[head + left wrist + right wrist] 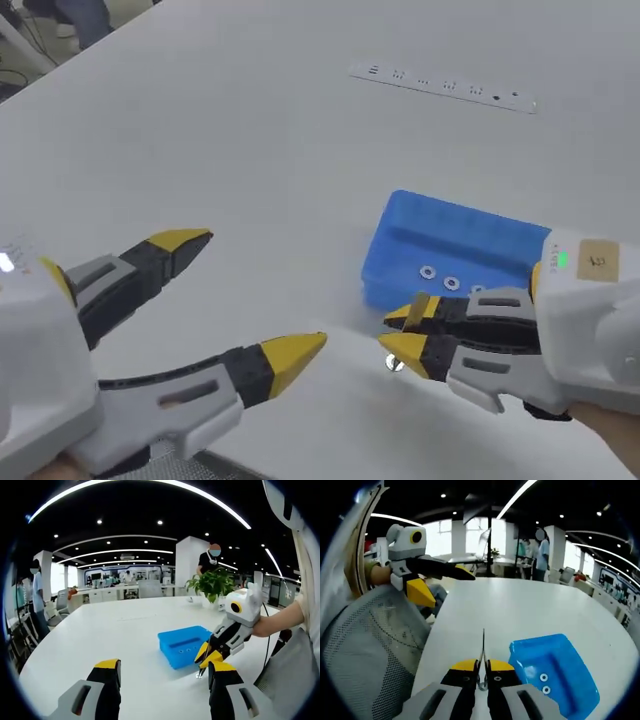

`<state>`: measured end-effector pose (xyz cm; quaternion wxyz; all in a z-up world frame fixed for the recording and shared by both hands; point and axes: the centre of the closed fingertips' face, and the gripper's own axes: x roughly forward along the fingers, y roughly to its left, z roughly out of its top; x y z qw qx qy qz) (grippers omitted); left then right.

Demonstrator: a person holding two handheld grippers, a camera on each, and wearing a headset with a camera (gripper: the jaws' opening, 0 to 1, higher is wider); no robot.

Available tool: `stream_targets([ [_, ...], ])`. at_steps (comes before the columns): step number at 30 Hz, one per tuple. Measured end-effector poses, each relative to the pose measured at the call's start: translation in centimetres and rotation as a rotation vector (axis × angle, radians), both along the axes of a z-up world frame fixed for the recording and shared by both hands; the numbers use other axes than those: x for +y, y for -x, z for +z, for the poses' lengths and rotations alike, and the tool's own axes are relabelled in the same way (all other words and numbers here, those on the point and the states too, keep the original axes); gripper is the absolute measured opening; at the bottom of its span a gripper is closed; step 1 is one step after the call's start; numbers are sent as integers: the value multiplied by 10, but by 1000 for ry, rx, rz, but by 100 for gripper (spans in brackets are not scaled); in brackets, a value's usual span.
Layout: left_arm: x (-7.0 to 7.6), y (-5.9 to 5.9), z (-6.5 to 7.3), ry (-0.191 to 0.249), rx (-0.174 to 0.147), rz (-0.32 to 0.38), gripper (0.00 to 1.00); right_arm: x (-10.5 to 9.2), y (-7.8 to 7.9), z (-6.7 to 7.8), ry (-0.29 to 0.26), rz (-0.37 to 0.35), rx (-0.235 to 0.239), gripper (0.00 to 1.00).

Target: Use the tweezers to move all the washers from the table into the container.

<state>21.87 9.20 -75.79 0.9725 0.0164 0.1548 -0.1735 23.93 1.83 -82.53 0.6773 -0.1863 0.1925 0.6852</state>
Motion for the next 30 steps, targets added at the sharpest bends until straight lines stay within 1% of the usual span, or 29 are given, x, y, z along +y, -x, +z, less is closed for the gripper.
stream_targets([
  [1, 0, 0, 0, -2, 0, -2, 72, -1, -1, -4, 6, -4, -2, 4],
  [2, -1, 0, 0, -4, 0, -3, 72, 0, -1, -1, -28, -13, -3, 4],
  [3, -1, 0, 0, -4, 0, -5, 72, -2, -1, -2, -19, -17, 7, 4],
  [4, -2, 0, 0, -5, 0, -7, 72, -1, 0, -2, -30, -19, 26, 4],
  [6, -2, 0, 0, -16, 3, -5, 72, -1, -1, -2, -46, -25, 26, 4],
  [9, 1, 0, 1, -12, -1, 9, 72, -1, -2, -1, -71, -43, 55, 3],
  [10, 2, 0, 2, -8, -4, 14, 72, 0, -6, 0, -95, -90, 97, 2],
  [11, 3, -1, 3, 0, -8, 22, 72, -1, -7, 0, -107, -115, 137, 2],
  [12, 4, -1, 3, 5, -6, 28, 72, -3, -13, 0, -112, -148, 139, 2],
  [13, 4, -1, 2, 9, -2, 30, 73, -4, -16, 0, -120, -184, 160, 2],
  [14, 3, -1, 1, 7, 7, 30, 73, -6, -19, 0, -139, -222, 199, 2],
  [15, 2, -1, 0, -5, 10, 28, 73, -7, -20, 1, -154, -234, 214, 2],
  [16, 2, -1, -2, -22, 14, 27, 73, -8, -21, 1, -172, -253, 241, 2],
  [17, 2, -1, -2, -22, 18, 27, 73, -10, -21, 3, -193, -280, 280, 2],
  [18, 2, -1, -3, -15, 21, 25, 73, -10, -20, 7, -214, -290, 308, 2],
  [19, 2, -1, -2, -9, 20, 22, 73, -11, -22, 13, -248, -321, 333, 2],
  [20, 1, -1, -2, -1, 16, 17, 73, -12, -24, 19, -270, -347, 353, 2],
  [21, -1, -1, 0, 9, 11, 7, 73, -11, -25, 28, -303, -362, 377, 3],
  [22, -2, 0, 0, 14, 9, 0, 73, -11, -26, 35, -321, -374, 383, 3],
  [23, -3, 0, 1, 17, 4, -9, 72, -12, -29, 43, -346, -397, 378, 3],
  [25, -4, 0, 0, 18, 11, -10, 71, -13, -32, 65, -395, -447, 393, 3],
  [26, -4, 0, -2, 16, 21, -7, 72, -14, -34, 73, -423, -458, 369, 3],
  [27, -4, 1, -3, 8, 24, -10, 74, -14, -36, 79, -442, -466, 360, 3],
  [28, -5, 1, -3, 5, 20, -13, 75, -14, -38, 84, -460, -488, 367, 3],
  [29, -6, 1, -1, 3, 11, -16, 75, -13, -43, 89, -487, -513, 360, 3],
  [30, -7, 1, -1, 4, 8, -17, 75, -15, -46, 87, -470, -535, 342, 3],
])
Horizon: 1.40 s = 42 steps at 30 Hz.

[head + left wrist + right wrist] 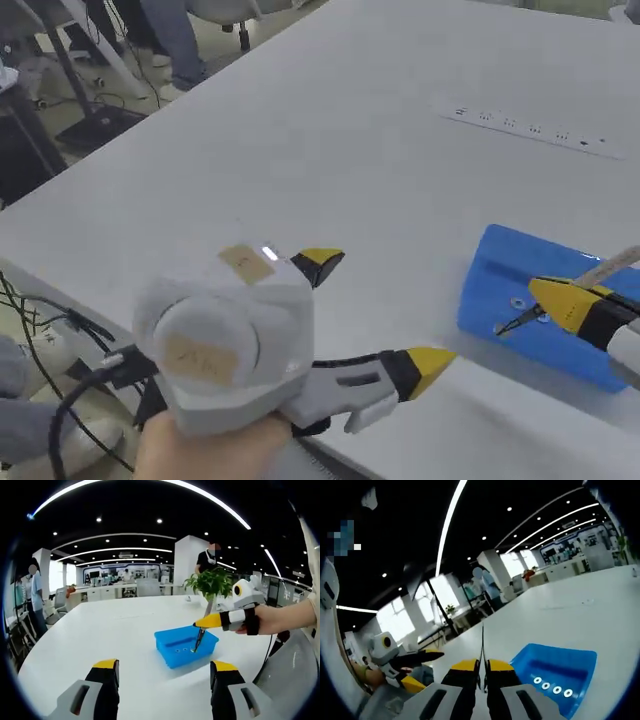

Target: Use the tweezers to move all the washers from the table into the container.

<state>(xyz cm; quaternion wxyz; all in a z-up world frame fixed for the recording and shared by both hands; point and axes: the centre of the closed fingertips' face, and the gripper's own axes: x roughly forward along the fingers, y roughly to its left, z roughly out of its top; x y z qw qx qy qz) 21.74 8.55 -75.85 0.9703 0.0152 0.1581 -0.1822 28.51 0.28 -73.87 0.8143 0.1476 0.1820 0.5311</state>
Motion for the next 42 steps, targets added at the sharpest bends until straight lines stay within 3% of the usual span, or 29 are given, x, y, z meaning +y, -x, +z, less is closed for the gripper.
stream_targets([
  [5, -1, 0, -1, 1, 3, -1, 76, 1, -17, -1, 36, -97, -13, 3],
  [7, 2, 0, -6, -28, 18, 9, 77, 3, -23, -1, 41, -121, -21, 3],
  [11, -3, 1, 0, 17, -1, -8, 77, 9, -36, -10, 98, -153, -39, 3],
  [22, -12, 2, 3, 59, -4, -42, 77, 31, -61, -40, 211, -135, -77, 3],
  [25, -13, 2, 5, 74, -9, -42, 77, 31, -64, -47, 230, -136, -66, 3],
  [37, -12, 1, 6, 89, -11, -39, 75, 38, -67, -70, 332, -56, -115, 3],
  [42, -13, 2, 5, 81, -8, -45, 74, 36, -66, -73, 342, -50, -119, 3],
])
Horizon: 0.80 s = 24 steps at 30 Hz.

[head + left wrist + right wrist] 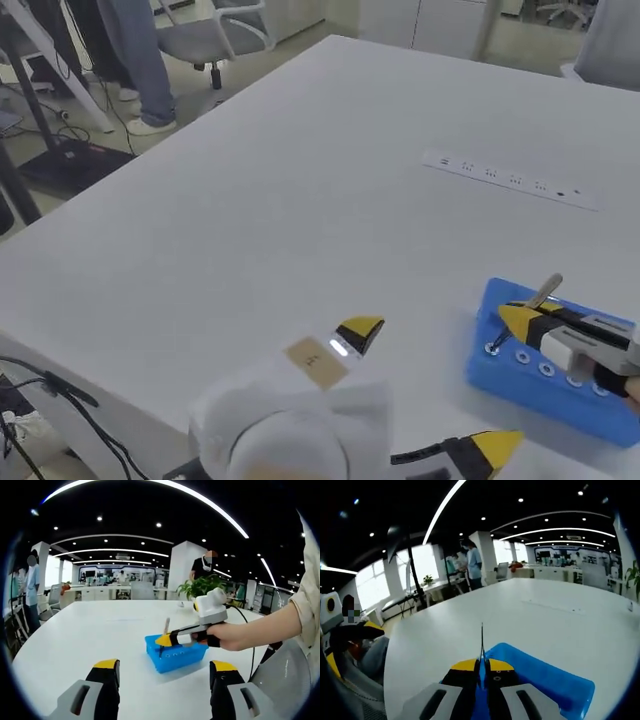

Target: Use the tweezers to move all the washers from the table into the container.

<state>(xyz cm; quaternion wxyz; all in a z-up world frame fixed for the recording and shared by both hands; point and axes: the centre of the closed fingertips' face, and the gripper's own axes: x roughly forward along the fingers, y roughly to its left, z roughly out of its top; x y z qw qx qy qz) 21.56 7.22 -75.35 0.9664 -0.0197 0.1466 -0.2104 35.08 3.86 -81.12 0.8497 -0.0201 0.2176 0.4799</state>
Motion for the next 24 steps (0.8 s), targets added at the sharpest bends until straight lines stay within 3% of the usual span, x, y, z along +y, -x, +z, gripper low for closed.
stream_targets([
  [5, 0, 0, 0, 8, 1, -3, 74, -5, 1, 1, -1, 3, 2, 3],
  [10, -5, 2, 2, 25, 15, -29, 73, -13, 11, 19, -33, 22, -19, 3],
  [12, -12, 5, 1, 48, 42, -68, 71, -17, 17, 30, -50, 33, -37, 3],
  [14, -20, 8, -2, 45, 75, -123, 70, -21, 24, 42, -74, 43, -56, 3],
  [16, -28, 11, -2, 37, 88, -175, 69, -25, 30, 51, -84, 55, -70, 3],
  [18, -37, 19, -3, 31, 113, -235, 62, -30, 38, 58, -83, 72, -88, 3],
  [22, -45, 27, -1, 37, 134, -303, 55, -37, 59, 69, -96, 124, -98, 3],
  [24, -45, 29, 1, 4, 131, -347, 51, -40, 67, 70, -94, 148, -98, 3],
])
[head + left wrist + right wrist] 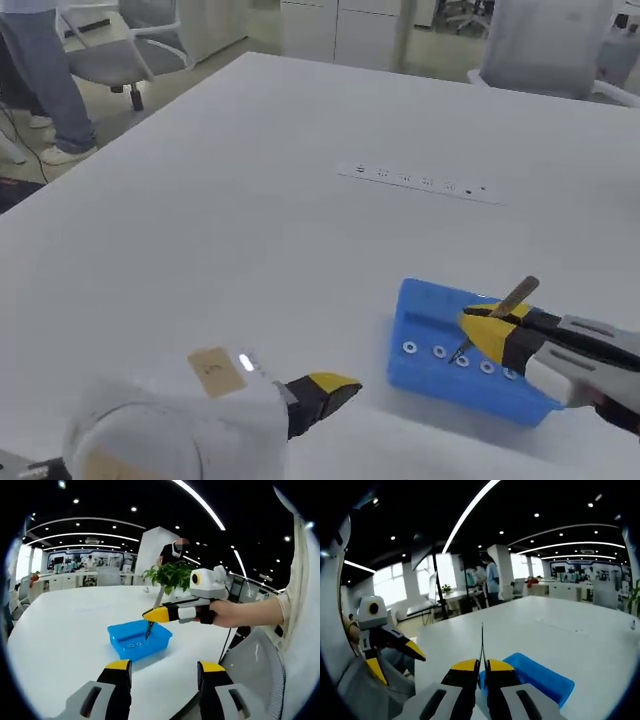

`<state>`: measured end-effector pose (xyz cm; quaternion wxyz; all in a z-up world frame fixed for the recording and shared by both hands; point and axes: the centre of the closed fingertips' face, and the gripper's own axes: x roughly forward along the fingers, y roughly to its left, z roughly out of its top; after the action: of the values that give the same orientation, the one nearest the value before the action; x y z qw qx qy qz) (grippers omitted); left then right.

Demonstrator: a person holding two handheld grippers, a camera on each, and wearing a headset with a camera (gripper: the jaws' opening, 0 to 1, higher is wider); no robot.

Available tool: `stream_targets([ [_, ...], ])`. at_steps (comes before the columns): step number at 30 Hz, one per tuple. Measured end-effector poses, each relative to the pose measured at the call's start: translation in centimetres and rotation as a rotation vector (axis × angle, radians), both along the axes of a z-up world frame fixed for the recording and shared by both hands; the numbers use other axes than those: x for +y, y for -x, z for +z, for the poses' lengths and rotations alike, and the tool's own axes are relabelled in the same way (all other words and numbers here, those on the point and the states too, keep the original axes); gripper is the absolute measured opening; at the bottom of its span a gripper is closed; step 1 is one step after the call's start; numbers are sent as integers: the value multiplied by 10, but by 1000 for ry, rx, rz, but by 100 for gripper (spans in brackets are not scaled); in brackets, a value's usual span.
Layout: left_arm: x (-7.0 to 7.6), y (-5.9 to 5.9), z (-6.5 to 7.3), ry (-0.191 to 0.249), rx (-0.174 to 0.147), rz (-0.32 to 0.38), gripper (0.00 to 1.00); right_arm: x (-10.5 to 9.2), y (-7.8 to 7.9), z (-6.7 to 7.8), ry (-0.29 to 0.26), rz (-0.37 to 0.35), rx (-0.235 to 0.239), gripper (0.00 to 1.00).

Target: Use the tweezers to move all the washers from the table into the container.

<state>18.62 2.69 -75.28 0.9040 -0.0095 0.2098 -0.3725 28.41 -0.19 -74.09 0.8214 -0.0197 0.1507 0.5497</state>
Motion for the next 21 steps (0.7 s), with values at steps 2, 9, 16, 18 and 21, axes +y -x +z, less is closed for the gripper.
stream_targets([
  [2, 0, 1, 2, -22, -2, -39, 46, -4, 10, -1, 3, 27, 8, 3],
  [9, -10, -1, 21, 80, 41, -155, 26, -17, 44, -14, 66, 144, 29, 3],
  [16, -31, -5, 26, 64, 29, -292, 15, -24, 81, -36, 197, 275, 41, 3],
  [18, -42, -4, 24, 54, 32, -344, 15, -24, 89, -41, 220, 301, 59, 3],
  [21, -53, 0, 21, 34, 43, -414, 14, -24, 98, -53, 289, 343, 41, 3],
])
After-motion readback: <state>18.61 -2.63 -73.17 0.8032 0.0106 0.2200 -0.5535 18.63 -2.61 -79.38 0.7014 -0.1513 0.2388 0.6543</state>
